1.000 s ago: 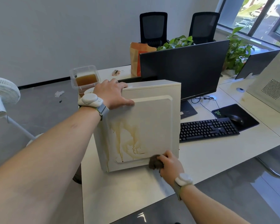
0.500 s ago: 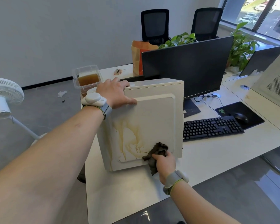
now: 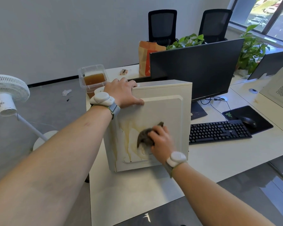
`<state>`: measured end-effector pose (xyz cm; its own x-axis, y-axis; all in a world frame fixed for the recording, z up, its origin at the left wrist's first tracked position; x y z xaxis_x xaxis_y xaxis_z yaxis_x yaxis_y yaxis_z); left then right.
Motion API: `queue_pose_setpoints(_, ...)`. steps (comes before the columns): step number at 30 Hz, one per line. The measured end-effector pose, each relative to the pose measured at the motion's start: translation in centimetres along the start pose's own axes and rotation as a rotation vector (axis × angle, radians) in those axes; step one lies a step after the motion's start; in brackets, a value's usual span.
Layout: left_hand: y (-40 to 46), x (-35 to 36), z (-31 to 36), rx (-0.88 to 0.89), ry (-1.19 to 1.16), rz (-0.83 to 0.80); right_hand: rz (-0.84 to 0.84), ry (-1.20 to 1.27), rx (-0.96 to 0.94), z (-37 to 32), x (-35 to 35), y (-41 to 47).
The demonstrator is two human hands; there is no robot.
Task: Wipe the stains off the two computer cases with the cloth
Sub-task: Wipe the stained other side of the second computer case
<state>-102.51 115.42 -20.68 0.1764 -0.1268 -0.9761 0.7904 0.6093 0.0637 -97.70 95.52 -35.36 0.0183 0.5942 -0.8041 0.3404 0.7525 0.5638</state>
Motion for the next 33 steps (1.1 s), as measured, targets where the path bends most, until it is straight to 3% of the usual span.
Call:
queue_pose_setpoints(4,0.1,0.0,-0.1,0.012,0.000,0.009,-0.306,-0.017,-0.094,1.4,4.2,-8.9)
queue_pose_setpoints(7,0.1,0.2,-0.1,0.017,0.004,0.015,-0.406,0.047,0.076,3.1,4.5,-11.6)
queue_pose_setpoints(10,0.2,0.2,-0.2,0.016,0.008,0.021,-0.303,0.153,0.216,3.0,1.3,-7.4)
queue_pose_setpoints(15,0.3,0.2,-0.1,0.017,0.021,0.024,0.154,0.189,0.192,0.6,-5.9,5.1)
queue_pose_setpoints(18,0.2,0.1,-0.1,0.019,0.031,0.032,0.146,0.166,0.137,-1.3,-4.3,7.7)
queue_pose_setpoints(21,0.1,0.1,-0.1,0.013,0.017,0.010,0.080,0.120,-0.011,-2.7,-1.0,4.7)
queue_pose_setpoints(25,0.1,0.1,-0.1,0.015,0.005,-0.003,-0.103,0.054,-0.168,-1.9,2.1,-2.1)
queue_pose_setpoints(28,-0.2,0.0,0.1,0.010,0.005,-0.005,-0.361,-0.022,-0.231,-0.4,3.7,-6.5)
queue_pose_setpoints(33,-0.7,0.0,0.2,0.011,-0.008,-0.005,-0.852,0.015,0.046,0.5,1.1,-4.5)
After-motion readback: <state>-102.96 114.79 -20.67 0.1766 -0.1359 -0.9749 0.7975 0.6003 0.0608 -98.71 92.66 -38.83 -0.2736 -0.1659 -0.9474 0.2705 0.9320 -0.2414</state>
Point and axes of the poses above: each hand's wrist, its own y-axis towards the middle knuckle, its own x-axis out of the palm, z = x × y, the point moved 6 cm from there along y, towards the middle knuckle, and after that the axes turned 11 degrees about -y, right-handed, at the moved point
